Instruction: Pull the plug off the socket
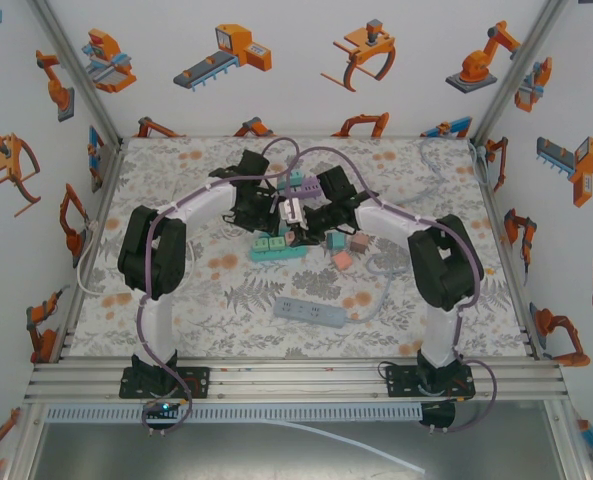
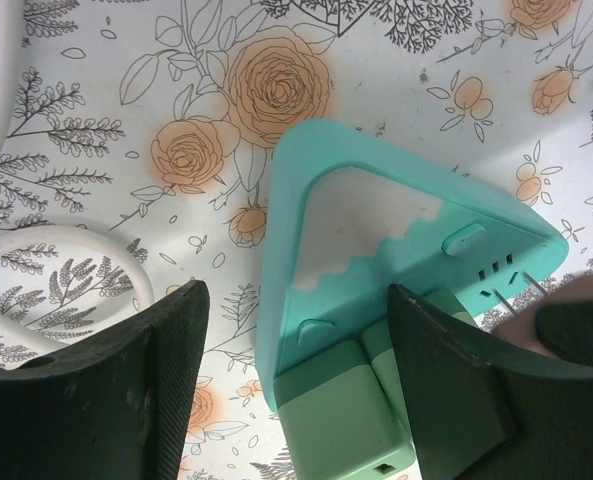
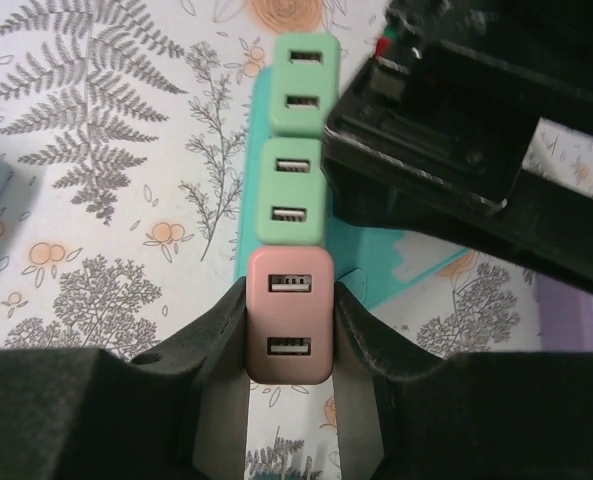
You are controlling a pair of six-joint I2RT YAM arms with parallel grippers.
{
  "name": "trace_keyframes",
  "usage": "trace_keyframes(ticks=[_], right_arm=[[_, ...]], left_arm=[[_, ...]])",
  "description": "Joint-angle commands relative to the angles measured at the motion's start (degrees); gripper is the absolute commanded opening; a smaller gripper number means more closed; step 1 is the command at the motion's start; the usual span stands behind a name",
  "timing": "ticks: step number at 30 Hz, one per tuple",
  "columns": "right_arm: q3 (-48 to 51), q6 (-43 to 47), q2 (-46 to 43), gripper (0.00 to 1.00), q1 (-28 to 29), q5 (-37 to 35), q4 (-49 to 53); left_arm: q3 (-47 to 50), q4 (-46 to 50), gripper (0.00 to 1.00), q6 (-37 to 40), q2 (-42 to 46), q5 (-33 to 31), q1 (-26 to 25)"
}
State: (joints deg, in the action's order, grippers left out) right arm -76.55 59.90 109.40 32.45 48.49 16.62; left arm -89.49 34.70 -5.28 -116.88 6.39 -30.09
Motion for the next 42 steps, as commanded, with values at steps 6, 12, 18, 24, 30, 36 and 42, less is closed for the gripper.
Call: trace_keyframes(ticks=[6,12,18,24,30,36,42], right_arm=[[-2.86,7.73,-3.27,0.00,3.24,1.94,7.18],[-0.78,4.18,-6.44,0.00,3.02,3.95,5.34],[14.82,-30.48,-17.05,0.00,0.79,-0.45,-26.98],[23.04,-65.44,-27.46,0.00,-3.12,-27.31,-38.24],[20.77,-86.66,-30.07,0.00,-10.05,-32.26,-30.67],[13.18,-100.97,-24.64,0.00,-14.62,-31.62,-18.60],[9.95,-107.98,-17.31,0.00,-17.28,-33.90,-13.02]], left_arm=[[3.04,0.36,0.67,1.94,-7.31,-11.67,0.20],[2.79,0.65,0.67,1.24,-5.90,-10.28,0.20],[1.82,1.07,0.67,-4.12,-1.68,-2.66,0.20],[2.28,-1.09,0.67,-13.21,2.72,6.63,0.16],[3.53,-1.84,0.67,-18.27,5.55,8.85,-0.07],[4.34,-1.73,0.68,-22.75,8.77,7.86,-0.23],[5.61,-3.39,0.74,-22.76,13.96,6.08,-0.20]])
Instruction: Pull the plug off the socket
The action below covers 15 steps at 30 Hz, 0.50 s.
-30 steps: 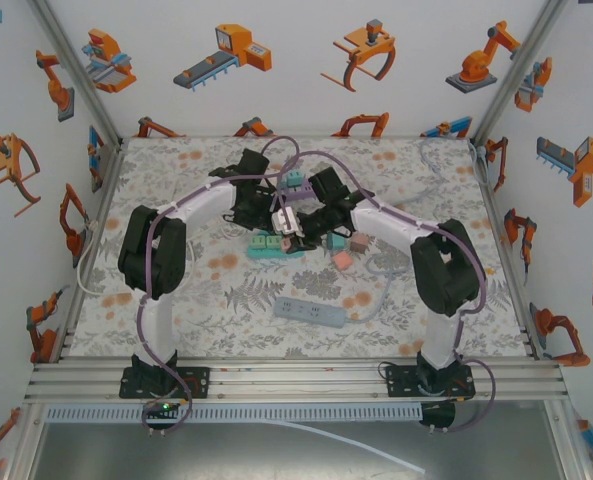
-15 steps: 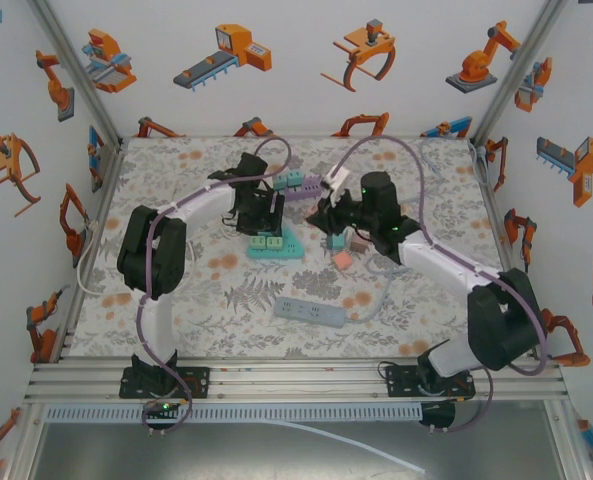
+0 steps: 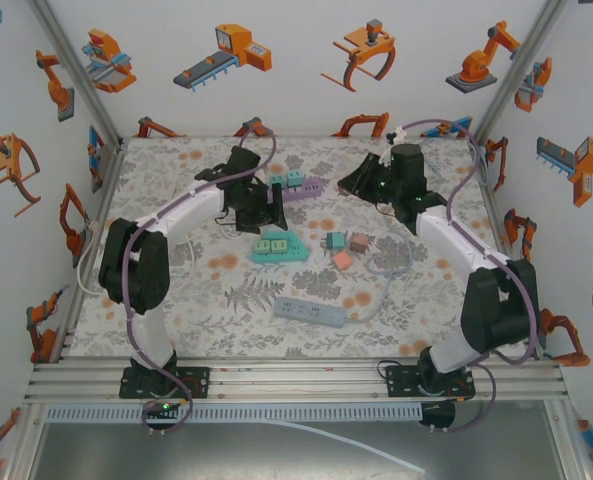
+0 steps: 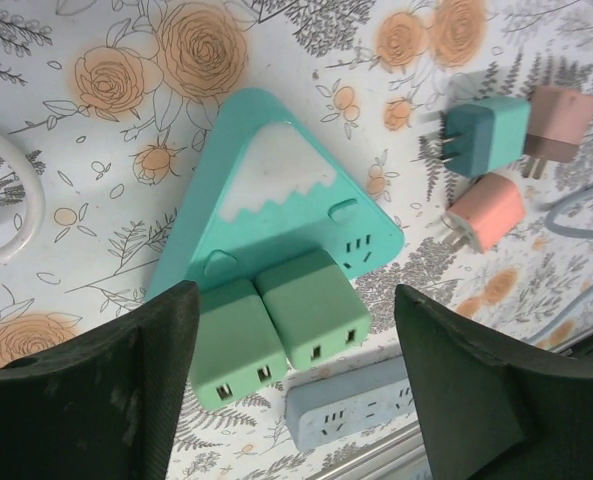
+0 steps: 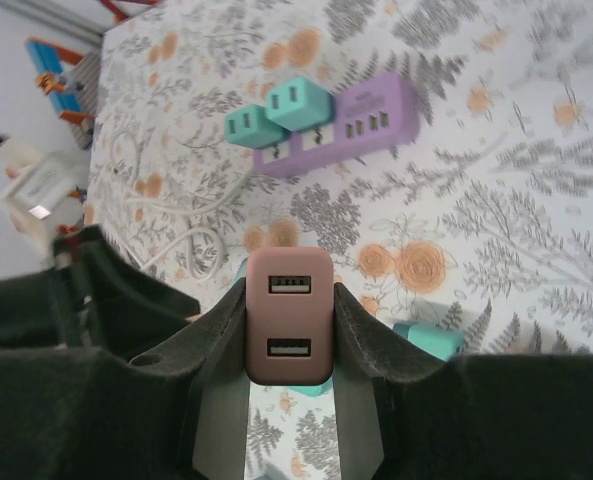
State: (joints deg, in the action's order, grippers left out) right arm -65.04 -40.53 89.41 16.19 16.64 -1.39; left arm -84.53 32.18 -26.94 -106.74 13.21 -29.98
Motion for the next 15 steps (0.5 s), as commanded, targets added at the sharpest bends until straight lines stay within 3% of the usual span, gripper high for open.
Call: trace_keyframes(ticks=[1,5,12,15], right_arm=[[-1.94,-8.23,3.97,0.00,-1.41,-2.29,5.24],[-3.14,-8.51,8.59,0.01,-2.26,-2.62,5.30],[-2.82,-9.06,14.22,0.06,-3.60,-2.93,5.23],[-2.51,-8.82,15.80,0.09,-4.06,-2.56,5.03]], left_arm=[[0.78,-1.53,0.75,0.50,4.88,-0.72,-0.35],[2.76,-6.25,0.79,8.19,9.87,4.24,-0.35],[9.55,-19.40,0.83,16.97,16.42,28.33,-0.38],[10.52,-21.28,0.86,18.73,17.05,33.19,-0.84]])
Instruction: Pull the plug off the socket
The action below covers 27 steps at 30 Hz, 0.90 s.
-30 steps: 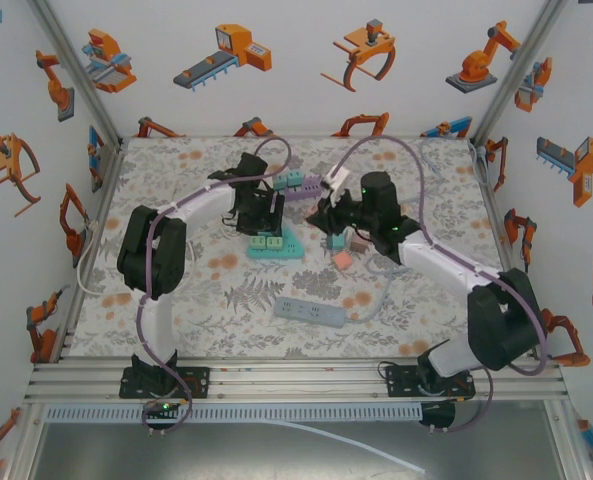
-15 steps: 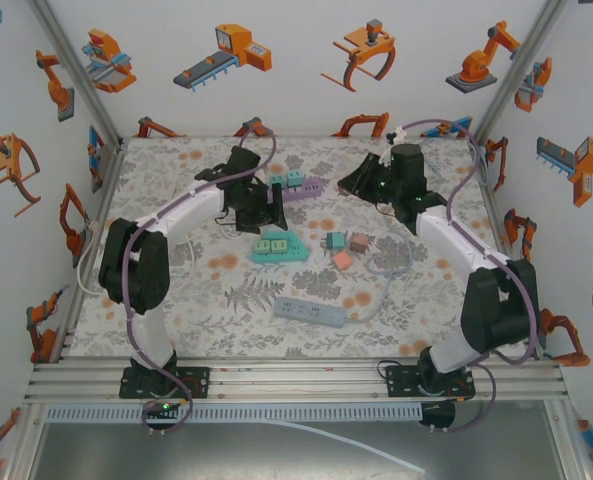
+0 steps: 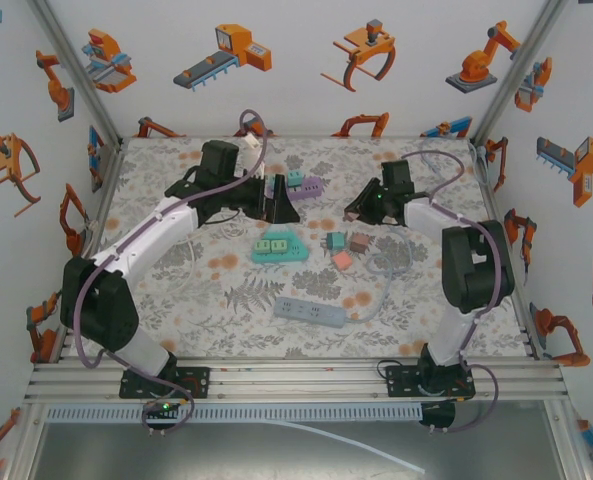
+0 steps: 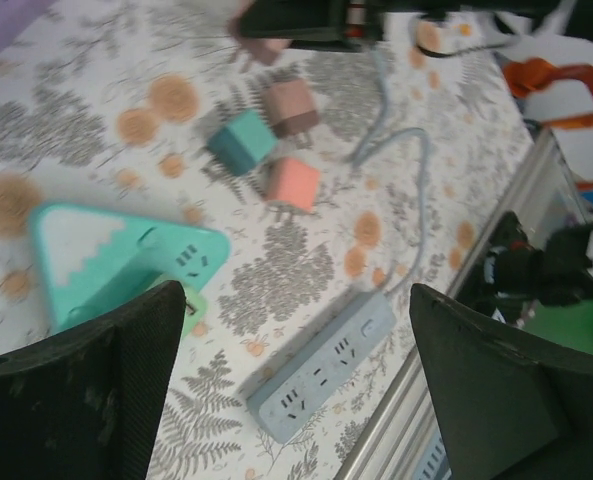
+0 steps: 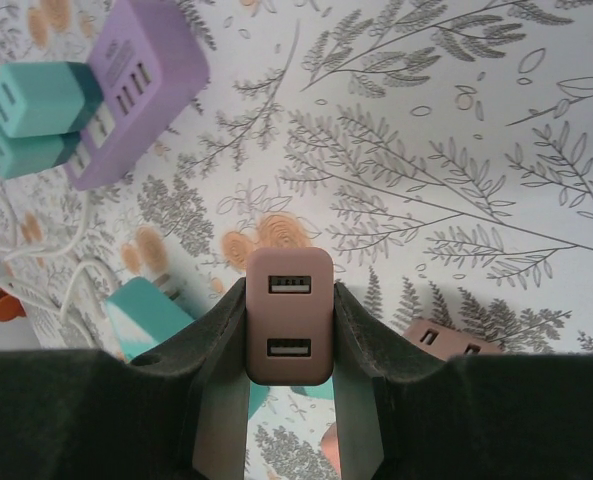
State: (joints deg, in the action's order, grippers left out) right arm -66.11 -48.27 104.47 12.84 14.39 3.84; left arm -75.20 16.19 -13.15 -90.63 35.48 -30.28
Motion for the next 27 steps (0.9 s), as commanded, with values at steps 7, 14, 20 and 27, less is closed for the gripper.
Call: trace_keyframes(ticks=[7,14,20,27], right_arm=[[-0.47,-1.26,3.54,0.18,-0.80,-0.18,-1.20],[0.95,-0.16,3.99,0.34,-1.51,-0.86,-0.59],[2.30,0.49,2.34,0.47,-2.29,-2.05,0.69],[2.16,3.29,-2.99,0.54,-3.35,-4.51,4.19]], left_arm=[[1.55,-4.45,0.90,7.19,0.13,11.51,-0.65],[0.87,-0.57,0.92,9.91,-0.81,3.88,-0.70],[0.05,2.78,0.93,10.96,-1.57,-4.31,-0.74],[-0.36,5.31,0.95,12.14,-2.30,-12.78,-0.70]])
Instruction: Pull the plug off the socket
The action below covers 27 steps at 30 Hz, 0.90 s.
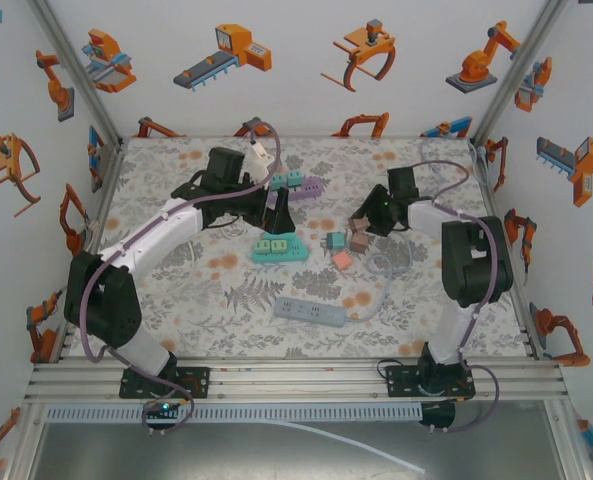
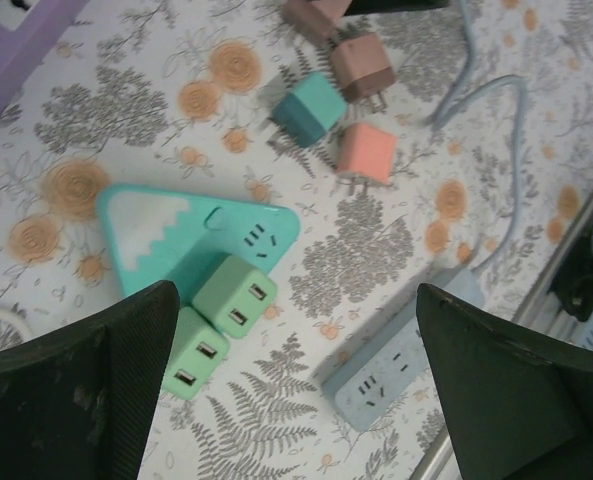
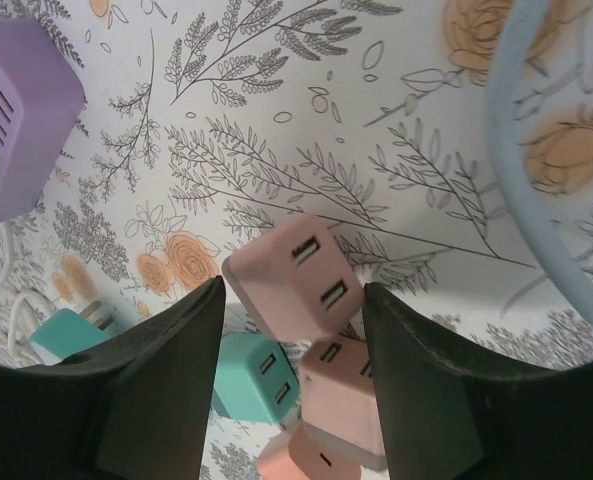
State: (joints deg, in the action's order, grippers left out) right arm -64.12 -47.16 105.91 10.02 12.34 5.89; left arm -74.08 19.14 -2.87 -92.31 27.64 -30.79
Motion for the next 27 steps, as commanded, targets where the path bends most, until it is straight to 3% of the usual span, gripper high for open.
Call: trace_keyframes(ticks=[1,6,10,14,21,27], right_arm=[[0.05,3.14,-5.85,0.55,-0.57,-2.74,2.13],[0.61,14.17,-13.23,0.54,0.09,-0.39,-2.06],[2.07,30.00,-18.96,0.54,3.43,3.49,-7.92],[5.22,46.78,-22.59,0.55,7.62,13.11,-14.94],[9.88,73.88,-22.40,0.55,15.55,31.34,-22.61],[6.63,88.30,-16.92,0.57,22.11,32.99,-17.61]], left_arm=[[-1.66,2.96,0.95,1.84,-1.00,-6.51,-0.24],[-5.18,8.58,0.93,1.44,-4.99,-10.64,0.58],[-5.46,7.38,0.92,-2.68,-7.10,-6.73,3.18],[-6.93,8.25,0.92,-6.00,-9.60,-4.05,5.55],[-7.45,8.72,0.92,-7.58,-11.46,-5.43,7.21],[-8.27,9.79,0.92,-9.30,-13.64,-7.34,8.72]])
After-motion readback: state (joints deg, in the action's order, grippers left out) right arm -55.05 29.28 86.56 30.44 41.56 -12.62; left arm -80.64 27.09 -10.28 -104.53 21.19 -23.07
